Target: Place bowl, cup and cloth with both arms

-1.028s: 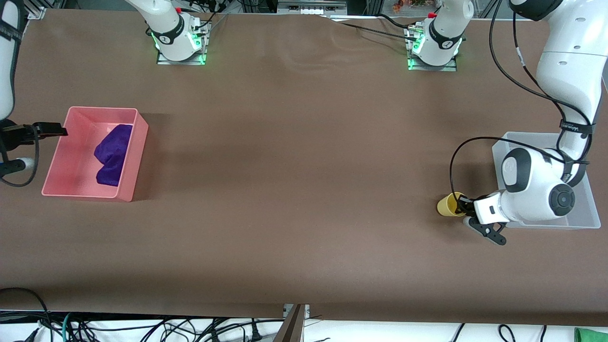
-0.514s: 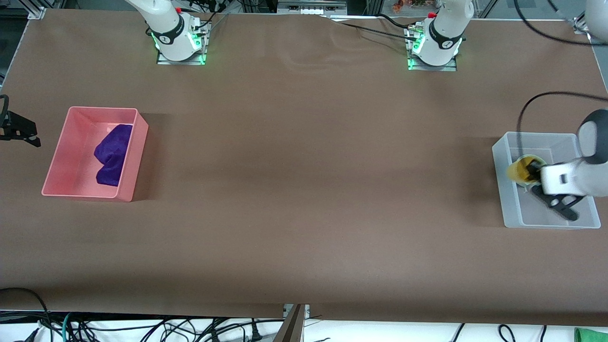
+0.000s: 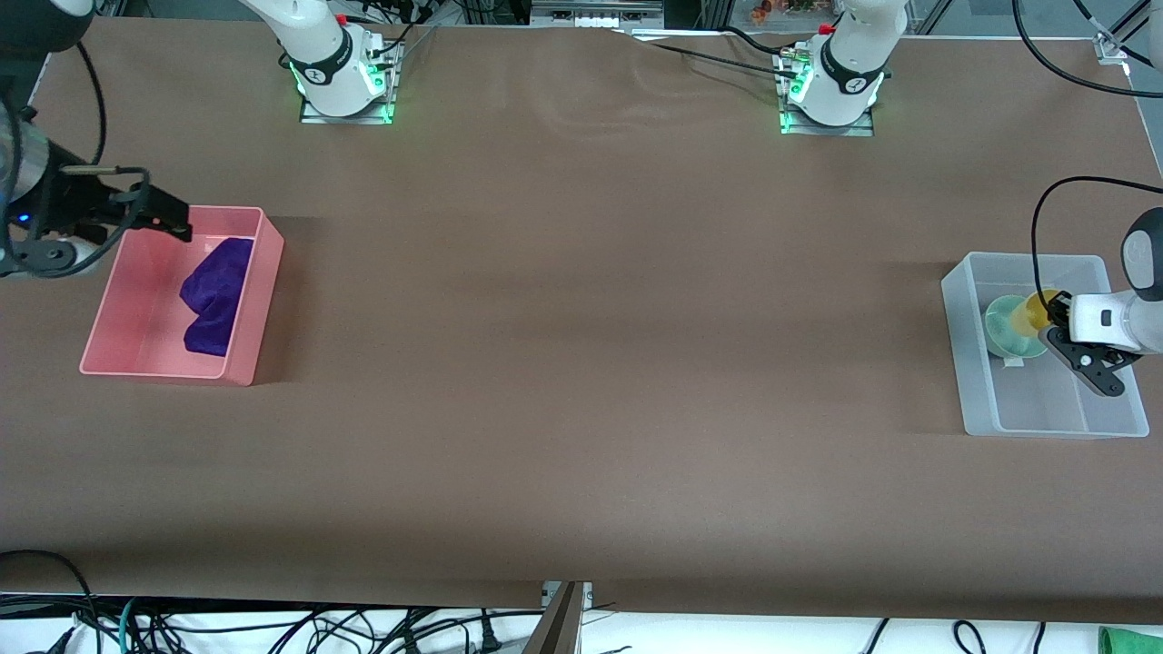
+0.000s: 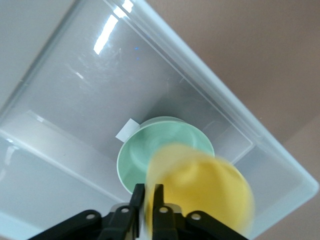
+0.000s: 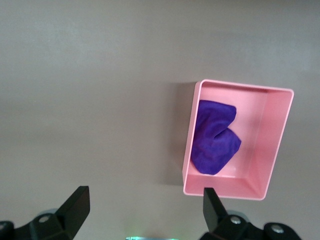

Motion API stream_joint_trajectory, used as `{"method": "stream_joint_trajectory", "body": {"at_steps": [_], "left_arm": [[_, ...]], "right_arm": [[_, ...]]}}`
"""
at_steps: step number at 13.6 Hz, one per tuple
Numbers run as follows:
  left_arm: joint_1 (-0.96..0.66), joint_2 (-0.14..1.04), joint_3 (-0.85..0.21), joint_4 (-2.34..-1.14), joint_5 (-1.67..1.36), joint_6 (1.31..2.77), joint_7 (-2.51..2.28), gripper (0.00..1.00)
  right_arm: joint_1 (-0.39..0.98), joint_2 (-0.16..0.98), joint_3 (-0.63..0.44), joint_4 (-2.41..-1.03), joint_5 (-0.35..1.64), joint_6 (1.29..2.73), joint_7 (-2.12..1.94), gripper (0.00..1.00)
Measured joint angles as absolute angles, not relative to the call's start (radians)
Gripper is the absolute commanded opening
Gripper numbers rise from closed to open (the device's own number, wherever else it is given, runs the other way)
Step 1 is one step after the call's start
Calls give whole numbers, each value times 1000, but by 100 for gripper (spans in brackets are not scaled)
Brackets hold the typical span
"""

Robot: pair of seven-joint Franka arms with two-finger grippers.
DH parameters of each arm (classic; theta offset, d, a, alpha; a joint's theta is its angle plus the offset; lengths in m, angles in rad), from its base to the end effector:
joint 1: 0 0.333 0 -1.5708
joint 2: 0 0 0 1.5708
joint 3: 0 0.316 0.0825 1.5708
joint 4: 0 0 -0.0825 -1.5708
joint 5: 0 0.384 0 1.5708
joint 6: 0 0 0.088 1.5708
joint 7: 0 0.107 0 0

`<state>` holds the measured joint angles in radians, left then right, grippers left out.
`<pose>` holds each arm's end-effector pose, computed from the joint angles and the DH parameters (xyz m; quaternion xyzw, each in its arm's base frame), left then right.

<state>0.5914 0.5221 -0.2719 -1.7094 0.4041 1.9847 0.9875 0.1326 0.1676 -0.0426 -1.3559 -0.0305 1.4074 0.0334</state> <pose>0.5997 0.2409 0.2815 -0.8999 0.4092 0.1497 0.0185 0.5864 0.0516 0.6151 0.9978 0.0267 -0.0567 0.0223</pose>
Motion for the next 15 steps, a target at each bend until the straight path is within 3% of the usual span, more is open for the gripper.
{"method": "stream_joint_trajectory", "body": {"at_steps": [3, 6, 12, 14, 15], "left_arm": [[594, 503, -313, -1699, 399, 1960, 992, 100], [588, 439, -418, -1657, 325, 1836, 937, 100], [576, 401, -647, -1559, 213, 1672, 364, 100], [519, 375, -658, -1542, 190, 1662, 182, 100], [440, 344, -611, -1534, 171, 1646, 92, 100]], "right_arm": [[91, 164, -50, -1376, -31, 1389, 32, 100], [82, 168, -51, -1382, -31, 1389, 31, 100], [83, 169, -46, -1382, -31, 1391, 31, 100], [83, 170, -46, -1382, -31, 1391, 31, 100], [83, 171, -46, -1381, -31, 1391, 31, 100]]}}
